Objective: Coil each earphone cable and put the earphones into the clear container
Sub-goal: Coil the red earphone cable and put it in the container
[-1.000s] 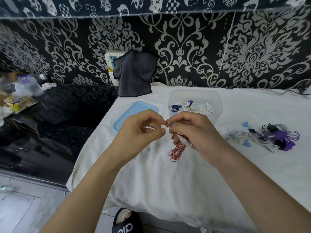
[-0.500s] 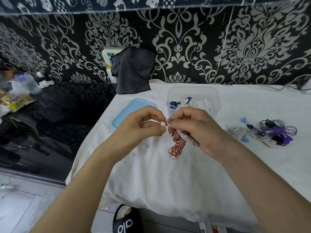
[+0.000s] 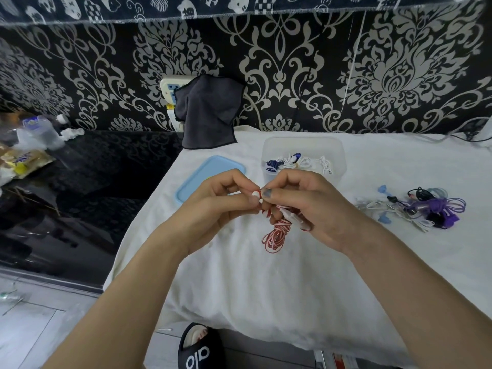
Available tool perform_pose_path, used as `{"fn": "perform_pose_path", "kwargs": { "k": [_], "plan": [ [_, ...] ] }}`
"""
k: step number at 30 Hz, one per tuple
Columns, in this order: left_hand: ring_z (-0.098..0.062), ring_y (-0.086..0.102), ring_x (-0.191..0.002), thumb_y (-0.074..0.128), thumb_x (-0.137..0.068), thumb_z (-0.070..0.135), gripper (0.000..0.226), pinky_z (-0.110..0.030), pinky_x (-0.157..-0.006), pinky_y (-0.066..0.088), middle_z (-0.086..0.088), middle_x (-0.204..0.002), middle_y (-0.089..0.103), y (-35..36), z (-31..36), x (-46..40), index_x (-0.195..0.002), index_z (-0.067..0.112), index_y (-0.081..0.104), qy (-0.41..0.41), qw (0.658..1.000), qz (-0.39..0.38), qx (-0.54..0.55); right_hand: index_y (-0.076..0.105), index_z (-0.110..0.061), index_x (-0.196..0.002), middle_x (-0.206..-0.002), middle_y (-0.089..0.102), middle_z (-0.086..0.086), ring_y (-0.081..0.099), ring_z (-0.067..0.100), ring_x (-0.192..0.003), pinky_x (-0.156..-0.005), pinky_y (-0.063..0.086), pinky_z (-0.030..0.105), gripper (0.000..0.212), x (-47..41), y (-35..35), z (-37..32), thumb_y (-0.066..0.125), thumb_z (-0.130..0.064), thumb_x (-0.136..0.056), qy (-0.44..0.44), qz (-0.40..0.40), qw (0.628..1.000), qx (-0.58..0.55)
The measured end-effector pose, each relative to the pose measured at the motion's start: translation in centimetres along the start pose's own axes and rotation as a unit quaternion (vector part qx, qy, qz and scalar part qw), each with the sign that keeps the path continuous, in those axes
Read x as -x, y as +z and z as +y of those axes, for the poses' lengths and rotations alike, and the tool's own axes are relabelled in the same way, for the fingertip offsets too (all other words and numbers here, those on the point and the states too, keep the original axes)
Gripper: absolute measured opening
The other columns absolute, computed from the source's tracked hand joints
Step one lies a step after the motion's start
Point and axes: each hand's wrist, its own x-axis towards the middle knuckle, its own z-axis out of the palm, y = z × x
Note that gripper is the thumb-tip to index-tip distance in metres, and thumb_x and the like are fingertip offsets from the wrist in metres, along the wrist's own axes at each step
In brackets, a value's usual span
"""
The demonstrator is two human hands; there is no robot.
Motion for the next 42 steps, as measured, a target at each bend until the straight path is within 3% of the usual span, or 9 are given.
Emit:
{"fn": "perform_pose_path", "kwargs": {
  "k": [7, 10, 16, 20, 25, 29, 36, 38, 42],
  "plan": [
    [-0.028, 0.059, -0.081, 0.06, -0.082, 0.002, 0.008, -0.033, -0.084, 0.05, -0.014, -0.08, 0.063, 0.8, 0.1, -0.3, -0.081, 0.009, 0.06, -0.017, 0.999, 0.016, 0.045, 0.068, -0.007, -0.084, -0.079, 0.069, 0.017, 0.061, 0.022, -0.063, -0.077, 0.027, 0.051, 0.009, 0.1, 0.0, 0.0, 0.072, -0.016, -0.083, -0.002, -0.009, 0.999, -0.045],
    [-0.033, 0.053, -0.086, 0.057, -0.083, 0.003, 0.007, -0.038, -0.087, 0.046, -0.014, -0.079, 0.06, 1.4, 0.2, -0.4, -0.083, 0.01, 0.055, -0.028, 0.997, 0.019, 0.074, 0.068, -0.009, -0.08, -0.078, 0.07, 0.016, 0.054, 0.033, -0.064, -0.077, 0.032, 0.049, 0.01, 0.2, 0.1, -0.2, 0.068, -0.007, -0.09, -0.009, -0.003, 0.998, -0.064],
    [-0.036, 0.064, -0.081, 0.057, -0.084, 0.005, 0.006, -0.041, -0.085, 0.044, -0.017, -0.079, 0.055, 1.9, 0.4, -0.2, -0.084, 0.01, 0.053, -0.024, 0.996, 0.053, 0.071, 0.064, -0.003, -0.084, -0.075, 0.066, 0.013, 0.056, 0.018, -0.058, -0.068, 0.049, 0.038, 0.01, 0.1, 0.7, -0.2, 0.061, 0.0, -0.092, -0.005, -0.004, 0.992, -0.127],
    [-0.032, 0.066, -0.075, 0.057, -0.086, 0.005, 0.01, -0.039, -0.081, 0.048, -0.016, -0.08, 0.055, 2.4, 0.3, -0.1, -0.091, 0.012, 0.051, 0.029, 0.995, 0.093, 0.024, 0.064, -0.001, -0.089, -0.075, 0.064, 0.013, 0.055, 0.018, -0.059, -0.06, 0.051, 0.029, 0.004, -0.2, 1.2, 0.1, 0.061, -0.001, -0.092, 0.018, 0.006, 0.983, -0.182],
    [-0.02, 0.065, -0.068, 0.055, -0.094, -0.009, 0.015, -0.028, -0.069, 0.053, -0.007, -0.072, 0.062, 2.8, 0.1, 0.4, -0.089, 0.006, 0.054, 0.138, 0.979, 0.132, -0.071, 0.065, -0.005, -0.089, -0.075, 0.064, 0.006, 0.057, 0.012, -0.055, -0.064, 0.048, 0.026, 0.008, -0.1, 2.1, 0.2, 0.059, -0.006, -0.095, 0.04, -0.004, 0.971, -0.234],
    [-0.04, 0.068, -0.077, 0.064, -0.09, 0.001, 0.008, -0.05, -0.077, 0.054, -0.017, -0.077, 0.067, 2.6, 0.4, 0.7, -0.09, 0.008, 0.062, 0.169, 0.973, 0.133, -0.077, 0.064, -0.007, -0.09, -0.071, 0.062, 0.003, 0.054, 0.011, -0.056, -0.06, 0.051, 0.024, 0.009, 0.3, 2.4, -0.2, 0.058, -0.007, -0.096, 0.054, -0.012, 0.955, -0.29],
    [-0.054, 0.066, -0.078, 0.067, -0.092, -0.003, 0.01, -0.058, -0.071, 0.053, -0.026, -0.081, 0.068, 2.7, 0.3, 0.8, -0.094, 0.007, 0.064, 0.197, 0.966, 0.14, -0.09, 0.064, -0.007, -0.086, -0.064, 0.055, 0.003, 0.05, 0.011, -0.057, -0.053, 0.051, 0.021, 0.015, 0.8, 2.6, -0.7, 0.054, -0.008, -0.097, 0.065, -0.025, 0.941, -0.33],
    [-0.052, 0.068, -0.077, 0.069, -0.091, -0.003, 0.009, -0.054, -0.069, 0.053, -0.026, -0.08, 0.069, 2.6, 0.4, 0.8, -0.095, 0.004, 0.065, 0.196, 0.968, 0.134, -0.086, 0.064, -0.007, -0.085, -0.062, 0.054, 0.002, 0.047, 0.012, -0.059, -0.053, 0.051, 0.022, 0.014, 0.9, 2.7, -0.8, 0.055, -0.009, -0.096, 0.069, -0.027, 0.941, -0.329],
    [-0.027, 0.071, -0.074, 0.068, -0.088, -0.01, 0.01, -0.037, -0.07, 0.056, -0.014, -0.08, 0.072, 2.6, 0.5, 0.9, -0.093, -0.001, 0.065, 0.198, 0.968, 0.128, -0.083, 0.063, -0.009, -0.086, -0.065, 0.056, 0.001, 0.047, 0.008, -0.055, -0.057, 0.051, 0.022, 0.011, 0.9, 2.7, -0.9, 0.057, -0.009, -0.095, 0.073, -0.025, 0.934, -0.35]
  ]
}}
